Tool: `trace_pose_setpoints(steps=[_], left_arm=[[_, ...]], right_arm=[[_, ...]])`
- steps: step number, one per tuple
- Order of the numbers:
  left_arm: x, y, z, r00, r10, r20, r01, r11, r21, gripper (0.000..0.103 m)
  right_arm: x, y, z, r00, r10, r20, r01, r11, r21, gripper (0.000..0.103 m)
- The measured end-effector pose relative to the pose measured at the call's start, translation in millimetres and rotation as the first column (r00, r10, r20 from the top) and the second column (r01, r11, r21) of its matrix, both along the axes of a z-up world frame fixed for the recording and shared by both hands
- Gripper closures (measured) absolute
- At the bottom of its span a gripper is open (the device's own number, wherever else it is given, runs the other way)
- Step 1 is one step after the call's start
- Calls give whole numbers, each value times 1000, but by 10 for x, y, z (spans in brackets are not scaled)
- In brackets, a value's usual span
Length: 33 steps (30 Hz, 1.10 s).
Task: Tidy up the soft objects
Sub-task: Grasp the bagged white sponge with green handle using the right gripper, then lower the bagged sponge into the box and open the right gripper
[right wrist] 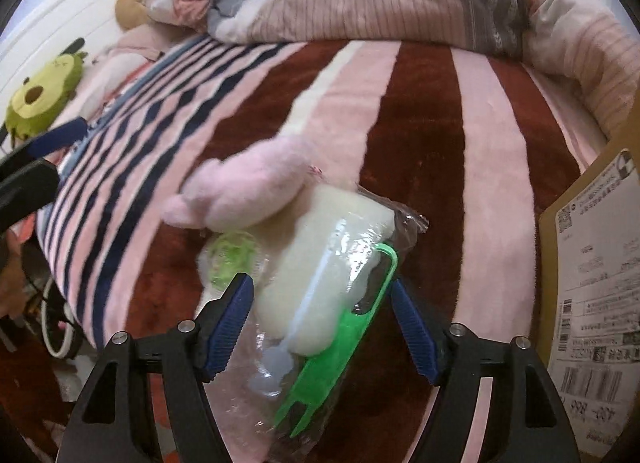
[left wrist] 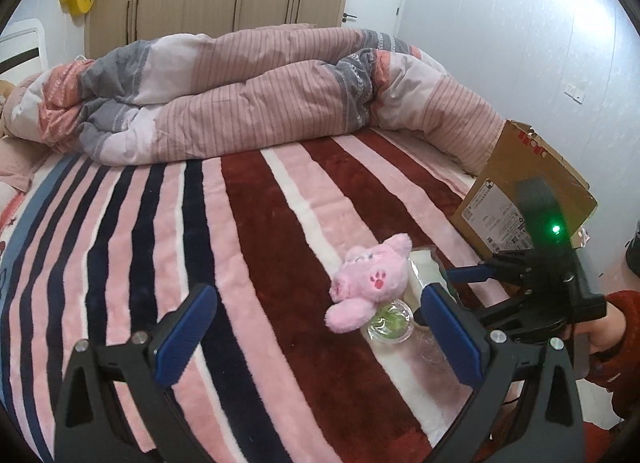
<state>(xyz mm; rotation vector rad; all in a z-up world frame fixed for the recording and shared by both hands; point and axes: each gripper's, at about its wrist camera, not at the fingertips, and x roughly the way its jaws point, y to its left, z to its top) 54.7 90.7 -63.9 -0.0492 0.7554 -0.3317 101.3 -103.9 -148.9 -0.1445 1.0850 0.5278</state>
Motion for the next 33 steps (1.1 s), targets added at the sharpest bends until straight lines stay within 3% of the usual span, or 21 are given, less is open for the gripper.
trace_pose_setpoints(steps=[2, 5, 9, 14, 21, 29, 31, 33], left_arm=[[17, 8, -22, 1000, 0, -3, 0, 1000, -4, 1], [32, 22, -48, 1000, -2, -10, 2, 1000, -16, 1], [46, 4, -67, 1000, -12, -21, 11, 1000, -30, 1], [39, -99, -40, 999, -39, -26, 38, 999, -33, 1], [64, -357, 101, 995, -99, -11, 98, 994, -50, 1], [60, -708, 491, 979, -201, 29, 203, 971, -123, 3], [47, -775, 602, 975, -219, 39, 223, 964, -146, 12], [32, -833, 724, 969, -241, 48, 245, 953, -179, 33]], right_arm=[[14, -5, -31, 1000, 10, -10, -10, 1000, -2, 35], [22, 2, -59, 999, 48, -22, -48, 999, -7, 51], [52, -9, -116, 996, 78, -45, -79, 996, -32, 57], [-22, 20, -43, 993, 121, -2, -121, 990, -73, 72], [-161, -101, 345, 989, 114, 91, -112, 993, -25, 77], [-488, -201, 1048, 953, 167, 255, -209, 967, 148, 77], [-592, -228, 1242, 936, 178, 302, -240, 954, 182, 77], [-657, -271, 1389, 922, 177, 343, -254, 948, 192, 77]])
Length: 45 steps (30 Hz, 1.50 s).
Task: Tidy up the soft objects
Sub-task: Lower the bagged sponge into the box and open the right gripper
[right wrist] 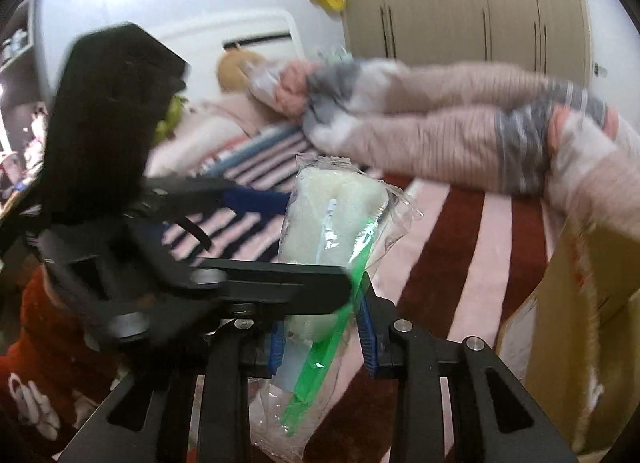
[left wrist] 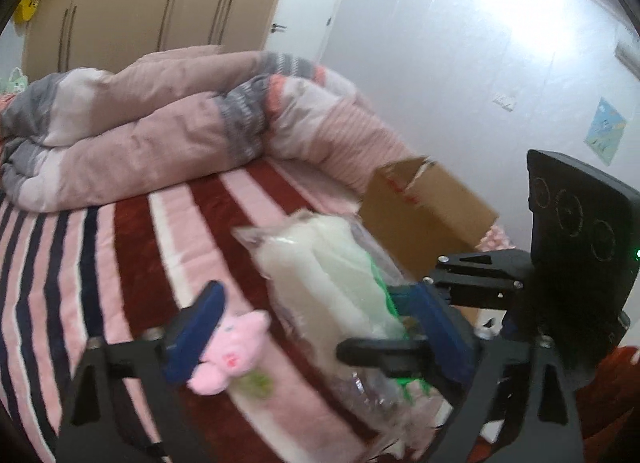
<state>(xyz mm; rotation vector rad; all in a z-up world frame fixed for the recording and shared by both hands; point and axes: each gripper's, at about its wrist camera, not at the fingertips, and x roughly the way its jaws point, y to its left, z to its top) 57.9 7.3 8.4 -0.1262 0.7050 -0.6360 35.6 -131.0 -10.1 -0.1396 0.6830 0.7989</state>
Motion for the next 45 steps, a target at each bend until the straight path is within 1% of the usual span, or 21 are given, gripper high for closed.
trace_pose_setpoints(steps=[1, 2, 3, 4, 6, 8, 12, 15, 18, 23, 28, 34, 36, 37, 38, 39, 40, 42, 43, 44, 45], left_arm=[[-14, -37, 78, 1000, -14, 3, 15, 1000, -23, 40], [-24, -67, 134, 1000, -28, 6, 28, 999, -36, 55], [-39, -108, 206, 999, -47, 11, 48, 997, -53, 59], [-63, -176, 304, 998, -50, 25, 52, 997, -49, 60], [-99, -315, 455, 997, -41, 58, 42, 999, -9, 63], [-121, -503, 621, 995, -42, 93, 40, 999, 27, 64], [-110, -820, 817, 990, -64, 128, 57, 997, 54, 64], [-63, -1105, 891, 985, -89, 147, 79, 994, 71, 64], [27, -1391, 901, 982, -119, 146, 107, 990, 87, 64], [206, -1828, 797, 975, -169, 141, 151, 980, 129, 64], [383, -2096, 596, 975, -191, 117, 170, 971, 166, 64], [546, -2198, 304, 981, -181, 69, 163, 965, 206, 63], [551, -2217, 245, 982, -178, 69, 159, 961, 224, 62], [547, -2234, 220, 981, -179, 70, 158, 959, 236, 60], [546, -2248, 194, 982, -178, 69, 156, 956, 250, 54], [551, -2255, 181, 982, -176, 70, 153, 954, 256, 46], [547, -2259, 172, 982, -171, 73, 147, 954, 263, 43], [556, -2252, 168, 983, -166, 81, 139, 953, 269, 35], [540, -2238, 182, 983, -162, 85, 135, 955, 265, 32], [536, -2227, 194, 983, -159, 87, 131, 956, 262, 27], [528, -2215, 212, 984, -151, 93, 122, 958, 261, 22]], right_arm=[[-33, -41, 85, 1000, -4, 29, 3, 1000, 6, 77], [-54, -84, 143, 999, -6, 51, 6, 1000, 10, 77], [-59, -141, 209, 998, -11, 69, 10, 1000, 16, 77], [-60, -194, 258, 997, -15, 80, 13, 1000, 26, 77], [-60, -330, 365, 995, -24, 99, 19, 999, 50, 77], [-69, -471, 455, 992, -35, 121, 27, 997, 67, 77], [-71, -830, 613, 986, -67, 153, 51, 993, 102, 77], [-58, -1099, 652, 979, -93, 179, 74, 991, 108, 77], [-8, -1371, 645, 975, -127, 185, 107, 988, 111, 77], [126, -1758, 505, 967, -185, 173, 167, 979, 118, 76], [304, -1925, 265, 964, -219, 153, 202, 972, 120, 76], [418, -1904, -23, 963, -228, 142, 218, 972, 83, 73], [439, -1879, -102, 964, -230, 132, 222, 972, 73, 73], [452, -1874, -128, 966, -229, 122, 222, 973, 69, 72], [458, -1873, -150, 967, -229, 114, 222, 973, 67, 72], [463, -1879, -177, 967, -232, 102, 226, 972, 64, 71], [469, -1886, -200, 968, -235, 87, 230, 971, 62, 69], [485, -1913, -223, 967, -249, 61, 246, 968, 56, 60], [486, -1922, -230, 964, -259, 55, 257, 965, 53, 57], [482, -1942, -229, 960, -277, 47, 275, 960, 44, 51], [491, -1949, -222, 957, -287, 41, 286, 957, 39, 48]])
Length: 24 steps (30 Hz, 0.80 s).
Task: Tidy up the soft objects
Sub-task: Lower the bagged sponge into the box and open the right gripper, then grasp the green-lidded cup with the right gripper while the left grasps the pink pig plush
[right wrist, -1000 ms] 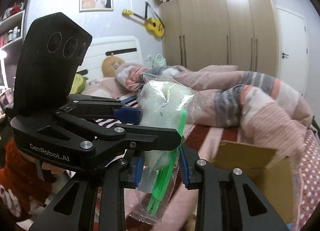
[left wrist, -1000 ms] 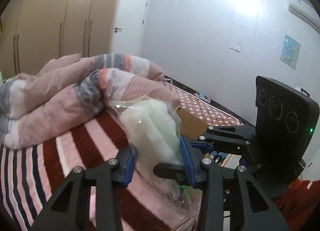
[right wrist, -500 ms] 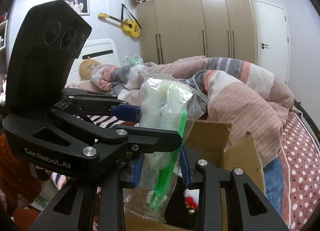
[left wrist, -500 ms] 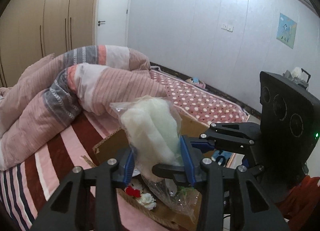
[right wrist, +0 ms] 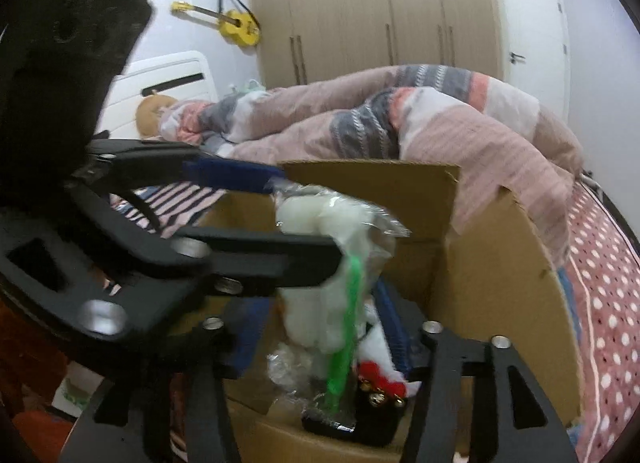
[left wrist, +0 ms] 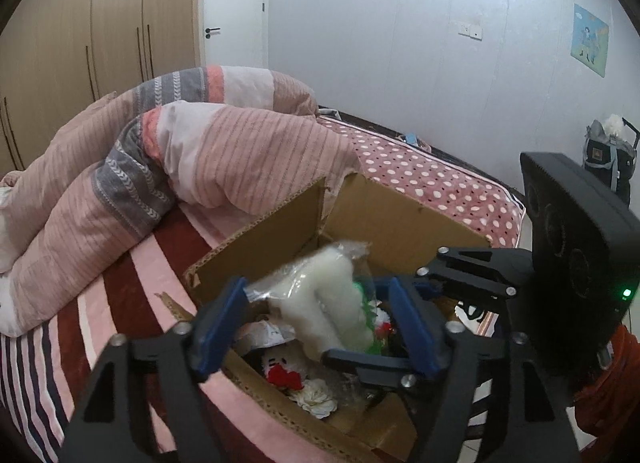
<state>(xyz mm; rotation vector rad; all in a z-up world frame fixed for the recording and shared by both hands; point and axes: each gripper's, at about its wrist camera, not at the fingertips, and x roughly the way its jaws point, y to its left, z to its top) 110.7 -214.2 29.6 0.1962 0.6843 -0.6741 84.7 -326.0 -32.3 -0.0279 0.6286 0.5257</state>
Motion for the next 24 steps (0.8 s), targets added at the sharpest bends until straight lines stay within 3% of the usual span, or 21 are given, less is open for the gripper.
trace_pose_setpoints(steps=[3, 11, 18, 24], left_arm=[[-66, 86, 90, 999, 30, 44, -30, 1000, 0, 13], [-334, 598, 405, 987, 109, 120, -106, 994, -30, 2], [-593, 1366, 567, 960, 231, 160, -231, 973, -25, 1], [-744, 2087, 356, 934, 330, 135, -330, 944, -19, 1]], right_arm=[[-19, -34, 56, 1000, -20, -10, 20, 1000, -6, 44], [-251, 132, 415, 999, -2, 37, 3, 1000, -16, 40], [-583, 739, 720, 988, 123, 95, -122, 992, -16, 39], [-676, 1404, 653, 967, 250, 55, -249, 968, -32, 39]])
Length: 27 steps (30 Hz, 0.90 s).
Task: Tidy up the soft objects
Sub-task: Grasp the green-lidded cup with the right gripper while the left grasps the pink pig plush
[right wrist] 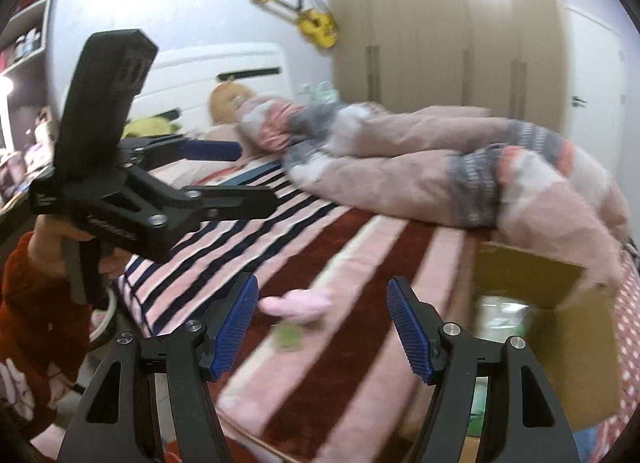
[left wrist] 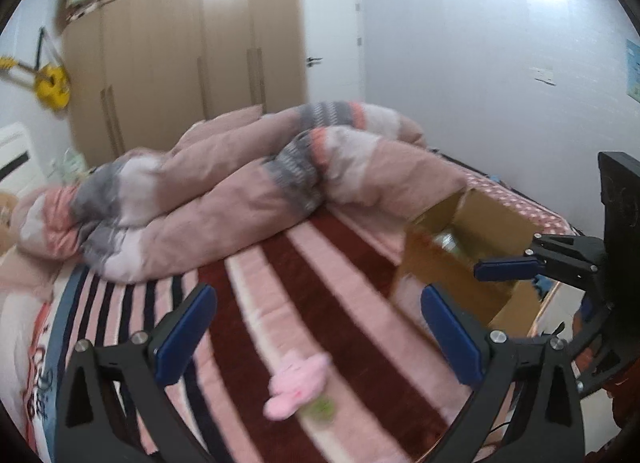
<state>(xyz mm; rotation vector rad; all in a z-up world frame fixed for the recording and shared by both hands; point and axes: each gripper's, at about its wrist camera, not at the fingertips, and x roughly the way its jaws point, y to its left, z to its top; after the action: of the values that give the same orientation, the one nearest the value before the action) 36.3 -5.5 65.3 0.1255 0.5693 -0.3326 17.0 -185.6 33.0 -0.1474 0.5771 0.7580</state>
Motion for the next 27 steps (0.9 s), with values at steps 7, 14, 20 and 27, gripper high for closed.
trace_pose_setpoints(steps=[7, 14, 20, 27], left_arm=[[57, 594, -573, 994, 49, -102, -52, 998, -30, 1], [291, 757, -1166, 978, 13, -209, -34, 995, -93, 2], [503, 786, -1563, 960, -25, -280, -18, 989, -150, 2], [669, 698, -1808, 943, -80, -323, 17, 981, -193, 2]], right_arm=[[153, 656, -517, 989, 89, -114, -96, 994, -58, 39], [435, 921, -1218, 966, 91, -243, -118, 988, -97, 39], [623, 1056, -1684, 953, 77, -293, -126, 981, -150, 39], [755, 1111, -1910, 951, 93, -296, -143, 978, -154, 60]])
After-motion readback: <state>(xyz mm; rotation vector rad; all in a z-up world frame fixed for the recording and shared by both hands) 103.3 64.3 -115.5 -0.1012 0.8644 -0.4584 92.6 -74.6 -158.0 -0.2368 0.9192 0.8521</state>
